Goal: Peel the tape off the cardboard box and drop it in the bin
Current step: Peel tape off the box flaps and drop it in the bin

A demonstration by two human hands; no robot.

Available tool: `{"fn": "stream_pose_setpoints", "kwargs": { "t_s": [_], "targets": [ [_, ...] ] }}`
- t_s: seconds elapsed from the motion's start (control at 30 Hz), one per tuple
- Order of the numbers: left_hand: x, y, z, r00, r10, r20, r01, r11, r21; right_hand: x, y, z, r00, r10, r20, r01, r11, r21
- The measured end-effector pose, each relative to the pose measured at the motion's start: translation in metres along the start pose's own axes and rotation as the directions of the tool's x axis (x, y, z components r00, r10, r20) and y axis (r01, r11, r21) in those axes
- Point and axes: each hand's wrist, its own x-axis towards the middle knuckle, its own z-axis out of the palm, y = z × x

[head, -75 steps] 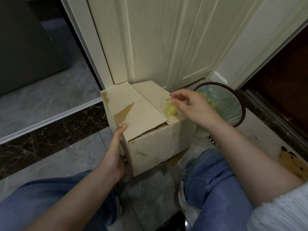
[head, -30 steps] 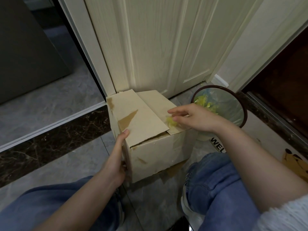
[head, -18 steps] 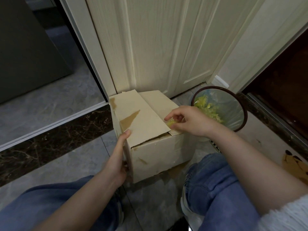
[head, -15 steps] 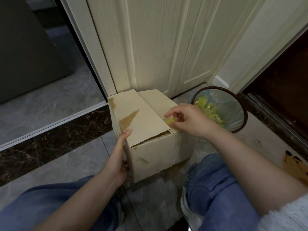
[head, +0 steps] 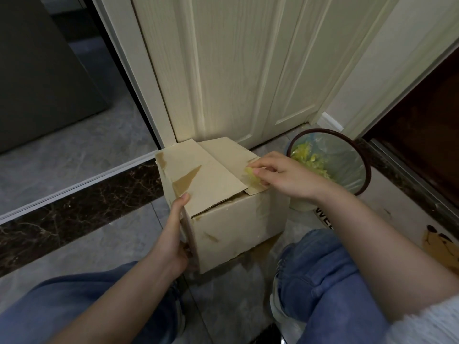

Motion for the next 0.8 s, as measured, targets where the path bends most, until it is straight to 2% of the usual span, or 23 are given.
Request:
{"fn": "stream_pose_setpoints", "kwargs": {
  "t_s": [0.27,0.5,0.63,0.8],
  "targets": [
    [-0.001,0.001,0.003,1.000,-0.008,-0.009,0.008,1.000,-0.019,-0.003,-0.004,-0.002,0.998,-0.001,0.062,-0.003,0.997,0.072],
    [0.003,0.000,0.001,0.999,-0.042,-0.020,0.042,0.999,-0.023,-0.004,0.004,0.000,0.988,-0.154,0.012,0.154,0.970,-0.186],
    [0.005,-0.001,-0.001,0.999,-0.041,-0.019,0.040,0.999,-0.020,-0.005,0.004,0.003,0.986,-0.157,-0.052,0.151,0.983,-0.104],
    [0.006,-0.001,-0.001,0.999,-0.046,0.012,0.047,0.997,-0.063,-0.004,0.001,0.010,0.954,-0.226,-0.197,0.204,0.971,-0.123]
  ]
}}
